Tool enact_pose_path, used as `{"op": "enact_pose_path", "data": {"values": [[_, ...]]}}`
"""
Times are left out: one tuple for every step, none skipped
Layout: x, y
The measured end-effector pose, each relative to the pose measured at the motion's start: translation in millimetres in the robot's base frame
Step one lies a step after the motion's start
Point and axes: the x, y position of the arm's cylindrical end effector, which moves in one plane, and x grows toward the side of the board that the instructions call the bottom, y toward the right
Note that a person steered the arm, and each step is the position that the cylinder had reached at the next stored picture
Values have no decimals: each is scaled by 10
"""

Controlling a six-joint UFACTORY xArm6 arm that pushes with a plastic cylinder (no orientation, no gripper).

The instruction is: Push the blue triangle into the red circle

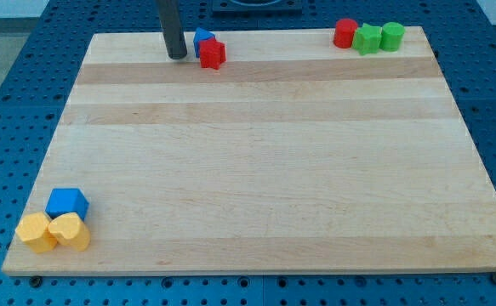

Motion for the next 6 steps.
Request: {"op": "enact_pose_path", "data": {"values": [[-194,-82],[-266,161],[-224,581],[-195,990],[-194,1395],[-193,1723]]}}
